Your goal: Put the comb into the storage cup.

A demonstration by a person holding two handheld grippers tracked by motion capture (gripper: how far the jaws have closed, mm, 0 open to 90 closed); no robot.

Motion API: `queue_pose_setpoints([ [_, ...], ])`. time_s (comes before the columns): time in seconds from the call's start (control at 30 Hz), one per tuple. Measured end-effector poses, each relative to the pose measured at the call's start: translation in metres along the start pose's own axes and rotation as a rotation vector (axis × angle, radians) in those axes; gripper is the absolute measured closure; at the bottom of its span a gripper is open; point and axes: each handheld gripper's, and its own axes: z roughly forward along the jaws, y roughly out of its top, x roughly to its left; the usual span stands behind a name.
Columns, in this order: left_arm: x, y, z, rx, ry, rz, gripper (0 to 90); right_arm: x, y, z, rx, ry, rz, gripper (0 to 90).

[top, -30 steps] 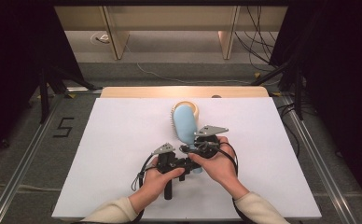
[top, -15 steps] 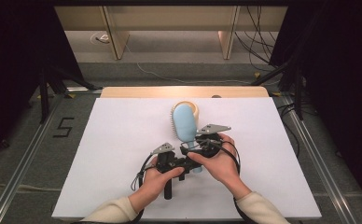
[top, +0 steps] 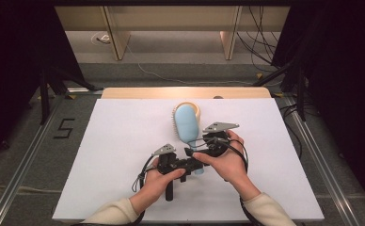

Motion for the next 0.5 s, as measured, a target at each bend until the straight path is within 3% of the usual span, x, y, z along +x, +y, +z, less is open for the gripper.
queue_pose_setpoints([
  [0.2,-0.002,0.001,0.000,-0.009,-0.014,0.008,65.1,-0.001,0.004,-0.008,-0.025,-0.015,-0.001,10.8],
  [0.5,-0.002,0.000,0.001,0.000,-0.013,0.016,65.1,-0.003,0.016,-0.024,-0.119,-0.007,-0.018,1.0],
])
